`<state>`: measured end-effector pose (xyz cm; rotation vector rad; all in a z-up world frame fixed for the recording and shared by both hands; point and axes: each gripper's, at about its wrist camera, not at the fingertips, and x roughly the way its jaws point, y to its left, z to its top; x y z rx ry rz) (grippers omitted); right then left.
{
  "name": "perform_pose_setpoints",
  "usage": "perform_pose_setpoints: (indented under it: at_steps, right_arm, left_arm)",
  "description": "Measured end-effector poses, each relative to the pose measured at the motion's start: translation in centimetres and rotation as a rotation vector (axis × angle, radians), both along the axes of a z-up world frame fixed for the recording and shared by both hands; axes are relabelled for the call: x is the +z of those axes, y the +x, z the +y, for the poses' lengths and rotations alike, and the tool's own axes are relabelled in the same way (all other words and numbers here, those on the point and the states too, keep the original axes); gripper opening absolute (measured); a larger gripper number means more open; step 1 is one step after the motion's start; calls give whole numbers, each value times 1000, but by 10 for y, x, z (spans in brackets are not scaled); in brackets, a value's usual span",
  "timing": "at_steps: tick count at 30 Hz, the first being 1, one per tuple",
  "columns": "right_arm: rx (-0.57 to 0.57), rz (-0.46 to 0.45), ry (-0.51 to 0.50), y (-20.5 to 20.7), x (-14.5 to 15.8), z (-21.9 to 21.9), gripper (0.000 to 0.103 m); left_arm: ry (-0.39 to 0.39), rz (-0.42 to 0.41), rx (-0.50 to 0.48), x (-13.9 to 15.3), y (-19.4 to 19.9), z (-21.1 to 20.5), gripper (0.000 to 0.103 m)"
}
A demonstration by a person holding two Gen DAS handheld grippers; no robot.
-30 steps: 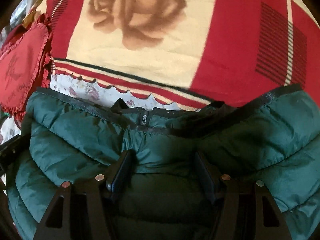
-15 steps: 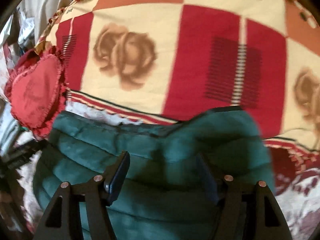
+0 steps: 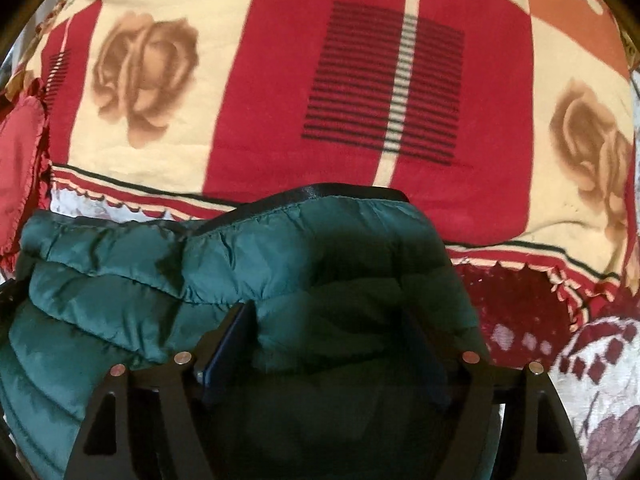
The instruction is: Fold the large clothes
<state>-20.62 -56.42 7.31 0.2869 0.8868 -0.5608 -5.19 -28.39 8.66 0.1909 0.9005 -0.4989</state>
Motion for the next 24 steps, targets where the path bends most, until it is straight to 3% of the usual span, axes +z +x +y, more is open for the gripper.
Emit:
perform_pose_setpoints:
  at_steps: [6,10,14,19,24]
  right_arm:
    - [-4,10,14,1,-10,-6,78]
    - [-9,18,-4,-2,3,1,78]
    - [21,-56,-12,-20,37,22,78]
    - [128,-159,16,-40,76,68,81]
    - [217,-124,43,-25,61,116,84]
  left_arm:
    - [18,-21,-8,-9,1,-5,85]
    - [43,-20,-21,-5,-1,-4,85]
    - [73,-70,-20,9,-13,2,85]
    - [35,-102,-54,29,-39,13,85]
    - [12,-76,-73,31,-56,16,85]
